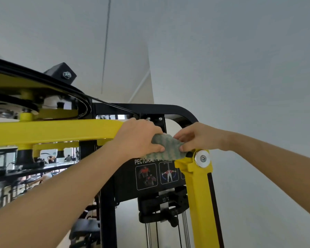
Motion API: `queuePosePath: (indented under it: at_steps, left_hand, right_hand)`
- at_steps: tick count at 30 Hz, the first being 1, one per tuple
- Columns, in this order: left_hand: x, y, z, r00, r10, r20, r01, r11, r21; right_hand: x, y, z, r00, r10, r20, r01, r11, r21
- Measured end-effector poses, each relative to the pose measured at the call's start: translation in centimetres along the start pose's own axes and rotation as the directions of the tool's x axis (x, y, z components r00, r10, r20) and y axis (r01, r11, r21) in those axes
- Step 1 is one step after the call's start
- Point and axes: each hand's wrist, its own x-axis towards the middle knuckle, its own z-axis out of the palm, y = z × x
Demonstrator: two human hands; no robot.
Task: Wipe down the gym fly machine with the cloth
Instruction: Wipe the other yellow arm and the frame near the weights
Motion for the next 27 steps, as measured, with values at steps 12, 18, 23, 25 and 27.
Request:
queuePosePath:
  at_steps: [12, 18, 23, 25, 27]
  left_hand:
    - [-0.9, -4.4, -2.8, 0.972, -0.165, 0.167, 0.157, 0.986, 0.063]
    - [-0.2, -3.0, -2.0, 0.982, -0.037, 0.187, 0.051, 0.996, -0.072]
    - [0.7, -0.3, -1.1, 0.986, 0.05, 0.162, -0.029, 0.991, -0.13]
    - [1.0, 0.4, -1.1, 0.992, 0.028, 0.124, -0.003, 0.98, -0.199]
    - [1.6, 0.3, -1.5, 0.997, -0.06, 0.052, 0.072, 0.956, -0.285]
  right_hand:
    - [3.8, -2.5, 1.3, 0.982, -0.187, 0.026, 0.188, 0.981, -0.051]
    - [1.9, -0.3, -0.1, 0.974, -0.224, -0.02, 0.221, 0.971, -0.094]
    - [-0.1, 1.5, -0.8, 0.982, -0.174, -0.068, 0.166, 0.98, -0.108]
    - [-0.5, 2.2, -1.3, 0.984, -0.124, -0.127, 0.121, 0.992, -0.026]
    - [-0.5, 2.5, -2.1, 0.974, -0.051, -0.219, 0.073, 0.993, 0.092]
